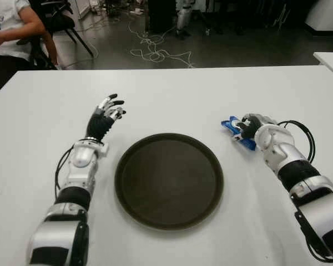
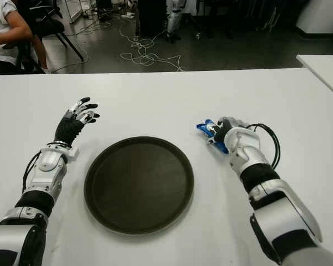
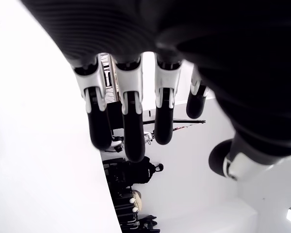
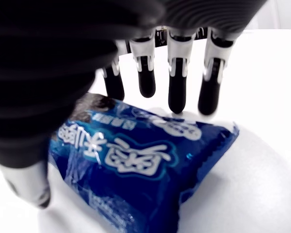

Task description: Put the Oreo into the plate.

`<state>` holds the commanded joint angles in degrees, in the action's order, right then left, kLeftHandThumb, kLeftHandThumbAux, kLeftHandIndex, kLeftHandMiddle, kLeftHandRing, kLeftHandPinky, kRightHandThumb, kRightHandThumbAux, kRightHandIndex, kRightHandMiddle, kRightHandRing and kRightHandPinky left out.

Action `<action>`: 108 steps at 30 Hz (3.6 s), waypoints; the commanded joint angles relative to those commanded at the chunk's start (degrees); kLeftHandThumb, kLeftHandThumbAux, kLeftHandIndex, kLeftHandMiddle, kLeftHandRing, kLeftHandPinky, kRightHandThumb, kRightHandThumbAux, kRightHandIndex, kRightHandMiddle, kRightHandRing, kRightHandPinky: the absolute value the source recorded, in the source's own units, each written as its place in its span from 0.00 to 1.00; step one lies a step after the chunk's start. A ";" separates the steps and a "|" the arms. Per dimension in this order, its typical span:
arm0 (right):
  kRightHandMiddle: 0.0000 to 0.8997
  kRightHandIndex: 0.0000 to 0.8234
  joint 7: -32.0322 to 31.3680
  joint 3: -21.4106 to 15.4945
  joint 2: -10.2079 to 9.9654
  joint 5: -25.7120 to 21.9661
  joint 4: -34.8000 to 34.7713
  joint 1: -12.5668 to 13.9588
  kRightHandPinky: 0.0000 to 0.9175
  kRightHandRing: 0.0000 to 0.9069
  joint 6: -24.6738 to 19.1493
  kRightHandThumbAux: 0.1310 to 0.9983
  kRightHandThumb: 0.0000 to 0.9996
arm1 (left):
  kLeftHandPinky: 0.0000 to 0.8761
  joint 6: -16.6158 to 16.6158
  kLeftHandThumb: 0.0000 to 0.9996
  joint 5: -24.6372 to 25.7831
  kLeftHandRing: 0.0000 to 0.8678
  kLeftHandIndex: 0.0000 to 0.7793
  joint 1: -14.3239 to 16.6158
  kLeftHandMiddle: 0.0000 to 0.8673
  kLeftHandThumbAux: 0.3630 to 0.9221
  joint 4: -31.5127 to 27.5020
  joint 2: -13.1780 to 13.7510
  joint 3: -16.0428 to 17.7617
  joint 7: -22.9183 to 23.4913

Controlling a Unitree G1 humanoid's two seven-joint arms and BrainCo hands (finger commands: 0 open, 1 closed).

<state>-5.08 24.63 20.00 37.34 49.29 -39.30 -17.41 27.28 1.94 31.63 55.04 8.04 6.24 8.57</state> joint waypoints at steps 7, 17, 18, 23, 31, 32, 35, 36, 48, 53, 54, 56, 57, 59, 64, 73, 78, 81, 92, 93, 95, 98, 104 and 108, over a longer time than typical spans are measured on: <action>0.48 0.53 3.45 -1.66 0.25 -1.10 -2.04 1.69 0.52 0.46 2.17 0.69 0.32 | 0.31 0.50 0.74 -0.09 0.37 0.19 -0.15 0.27 0.35 -0.01 -0.08 -0.07 0.09; 0.68 0.52 7.91 -2.67 0.32 -1.16 -1.60 2.44 0.66 0.68 4.77 0.68 0.69 | 0.34 0.43 0.71 -0.47 0.36 0.18 -0.44 0.27 0.36 -0.63 -0.05 -0.25 -0.33; 0.69 0.52 8.06 -2.73 0.29 -1.15 -1.57 2.46 0.66 0.68 4.88 0.68 0.69 | 0.34 0.42 0.71 -0.48 0.36 0.18 -0.45 0.27 0.36 -0.66 -0.02 -0.24 -0.33; 0.74 0.52 9.46 -3.53 0.21 -1.78 -1.26 2.71 0.70 0.74 6.24 0.68 0.69 | 0.33 0.41 0.71 -0.25 0.38 0.18 -0.43 0.27 0.36 -0.56 -0.08 -0.08 -0.20; 0.77 0.53 10.28 -3.45 0.38 -2.35 0.44 2.20 0.72 0.77 7.44 0.68 0.70 | 0.31 0.74 0.75 -0.21 0.40 0.18 -0.28 0.28 0.35 -0.30 -0.24 0.00 -0.42; 0.78 0.53 10.34 -3.44 0.41 -2.39 0.51 2.20 0.73 0.77 7.55 0.68 0.70 | 0.32 0.77 0.75 -0.22 0.40 0.18 -0.27 0.28 0.35 -0.28 -0.25 0.00 -0.45; 0.78 0.53 10.52 -3.54 0.47 -2.53 0.49 2.30 0.73 0.78 7.81 0.68 0.70 | 0.34 0.90 0.72 -0.36 0.38 0.18 -0.24 0.28 0.34 -0.21 -0.21 -0.08 -0.58; 0.78 0.53 10.56 -3.56 0.47 -2.55 0.50 2.31 0.73 0.78 7.85 0.68 0.70 | 0.34 0.92 0.72 -0.39 0.37 0.18 -0.25 0.28 0.34 -0.21 -0.19 -0.10 -0.59; 0.80 0.53 11.36 -3.81 0.79 -2.47 -0.31 2.49 0.75 0.80 8.28 0.68 0.70 | 0.35 0.84 0.72 -0.26 0.37 0.20 -0.19 0.29 0.33 -0.05 -0.43 -0.03 -0.39; 0.81 0.53 12.33 -4.64 1.61 -2.17 -5.73 3.91 0.76 0.80 7.47 0.68 0.70 | 0.37 1.10 0.70 -0.33 0.36 0.20 -0.07 0.29 0.31 0.27 -0.50 0.04 -0.50; 0.81 0.53 12.15 -5.00 1.89 -1.99 -8.49 4.64 0.76 0.81 6.72 0.68 0.70 | 0.38 1.15 0.70 -0.41 0.36 0.20 -0.02 0.29 0.31 0.42 -0.46 0.02 -0.57; 0.82 0.53 11.66 -5.62 2.34 -1.59 -13.70 6.10 0.77 0.81 5.24 0.68 0.70 | 0.37 1.23 0.71 -0.53 0.36 0.19 0.09 0.29 0.32 0.71 -0.41 -0.01 -0.68; 0.82 0.53 11.38 -5.88 2.50 -1.37 -16.01 6.78 0.77 0.81 4.53 0.68 0.70 | 0.36 1.27 0.72 -0.58 0.37 0.19 0.14 0.29 0.32 0.85 -0.39 -0.02 -0.72; 0.83 0.53 10.88 -6.52 2.86 -0.87 -21.56 8.45 0.77 0.81 3.04 0.68 0.70 | 0.36 1.29 0.72 -0.65 0.37 0.19 0.26 0.29 0.33 1.09 -0.37 -0.04 -0.77; 0.84 0.53 10.64 -8.08 3.04 0.01 -34.19 12.64 0.78 0.82 0.89 0.68 0.70 | 0.37 1.04 0.70 -0.50 0.36 0.19 0.26 0.28 0.33 0.91 -0.41 -0.02 -0.51; 0.85 0.53 12.71 -9.78 0.74 0.32 -40.60 12.45 0.81 0.84 2.08 0.68 0.70 | 0.40 0.25 0.69 -0.77 0.36 0.19 0.60 0.28 0.32 1.09 -0.16 -0.19 -0.57; 0.86 0.53 14.51 -8.78 -0.74 2.48 -45.30 13.03 0.82 0.85 3.16 0.68 0.70 | 0.40 -0.23 0.69 -0.52 0.36 0.20 0.64 0.27 0.31 0.94 -0.16 -0.13 -0.09; 0.87 0.53 15.55 -7.43 -1.73 4.84 -48.51 13.05 0.83 0.86 3.51 0.68 0.70 | 0.39 -0.33 0.70 -0.56 0.36 0.20 0.68 0.28 0.30 0.97 -0.14 -0.11 -0.23; 0.86 0.53 15.27 -2.35 -3.84 5.81 -53.65 16.21 0.83 0.85 13.24 0.68 0.70 | 0.39 -0.45 0.70 -0.43 0.36 0.19 1.07 0.27 0.31 1.57 -0.13 0.04 -0.05; 0.86 0.53 14.43 -1.01 -4.49 5.10 -52.86 16.42 0.82 0.85 14.75 0.68 0.70 | 0.39 -0.43 0.69 -0.28 0.36 0.19 1.12 0.27 0.31 1.67 -0.17 0.12 0.08; 0.86 0.53 12.88 0.91 -5.61 4.30 -51.52 16.64 0.83 0.85 16.61 0.68 0.70 | 0.40 -0.42 0.69 -0.07 0.36 0.20 1.20 0.28 0.31 1.78 -0.21 0.24 0.32; 0.86 0.53 9.87 2.68 -6.34 3.09 -51.50 17.20 0.83 0.85 18.53 0.68 0.70 | 0.41 -0.53 0.68 0.09 0.36 0.20 1.25 0.27 0.31 1.73 -0.33 0.29 0.48; 0.87 0.53 1.59 3.65 -6.06 -1.28 -53.53 19.04 0.84 0.86 22.04 0.68 0.70 | 0.40 -0.51 0.69 0.51 0.35 0.19 1.14 0.26 0.32 1.41 -0.68 0.50 0.74; 0.87 0.53 -7.28 4.60 -5.69 -6.22 -53.34 18.58 0.85 0.87 22.56 0.68 0.70 | 0.40 0.28 0.69 0.34 0.36 0.20 1.08 0.27 0.32 1.67 -0.85 0.61 0.33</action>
<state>-12.36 29.23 14.31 31.12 -4.05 -20.72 5.15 27.57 2.28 32.71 56.70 7.19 6.85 8.90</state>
